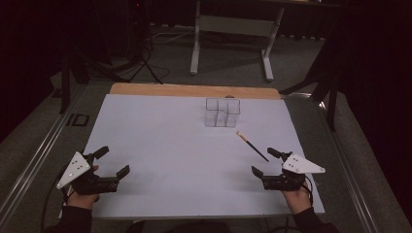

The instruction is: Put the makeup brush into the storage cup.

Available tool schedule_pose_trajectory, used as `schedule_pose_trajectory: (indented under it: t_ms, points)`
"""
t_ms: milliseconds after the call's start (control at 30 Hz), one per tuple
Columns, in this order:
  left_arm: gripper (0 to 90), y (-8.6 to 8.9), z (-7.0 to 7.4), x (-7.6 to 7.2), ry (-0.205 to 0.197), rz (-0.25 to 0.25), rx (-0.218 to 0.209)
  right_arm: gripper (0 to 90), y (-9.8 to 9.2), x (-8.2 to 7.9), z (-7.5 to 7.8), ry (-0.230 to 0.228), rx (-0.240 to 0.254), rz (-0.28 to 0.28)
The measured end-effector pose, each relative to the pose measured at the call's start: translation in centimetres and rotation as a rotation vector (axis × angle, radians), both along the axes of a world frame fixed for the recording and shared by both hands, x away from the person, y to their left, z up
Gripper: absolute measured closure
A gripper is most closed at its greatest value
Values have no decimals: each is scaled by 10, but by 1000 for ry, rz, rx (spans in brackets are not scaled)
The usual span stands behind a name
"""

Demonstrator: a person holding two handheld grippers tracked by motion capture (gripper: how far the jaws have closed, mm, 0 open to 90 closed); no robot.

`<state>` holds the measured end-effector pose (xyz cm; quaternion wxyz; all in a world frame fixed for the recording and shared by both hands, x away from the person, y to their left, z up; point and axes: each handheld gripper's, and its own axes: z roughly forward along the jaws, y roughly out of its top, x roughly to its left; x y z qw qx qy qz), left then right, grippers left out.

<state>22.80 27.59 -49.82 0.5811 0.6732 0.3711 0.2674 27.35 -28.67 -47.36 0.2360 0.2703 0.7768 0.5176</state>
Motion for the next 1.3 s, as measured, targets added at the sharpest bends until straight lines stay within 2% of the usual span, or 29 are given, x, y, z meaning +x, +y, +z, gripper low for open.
schedule_pose_trajectory:
  t_ms: [367,467,600,833,1000,1100,1300]
  points:
    - [0,-1,0,0,0,-1,0,131,2,-2,3,-5,13,45]
    - [0,-1,1,-1,-5,1,-10,133,5,-6,7,-27,1,51]
    - [0,-2,3,-3,-5,-2,-21,137,8,-12,17,-42,-6,71]
    - [0,-3,4,-2,-10,-6,-17,133,10,-19,45,-54,0,90]
    - [0,-1,5,-3,-15,17,-28,126,11,-12,61,-19,15,111]
    - [0,-1,5,-4,-15,19,-40,122,13,-6,68,-8,4,114]
    - [0,-2,5,-3,-12,17,-39,99,22,9,79,-24,-3,107]
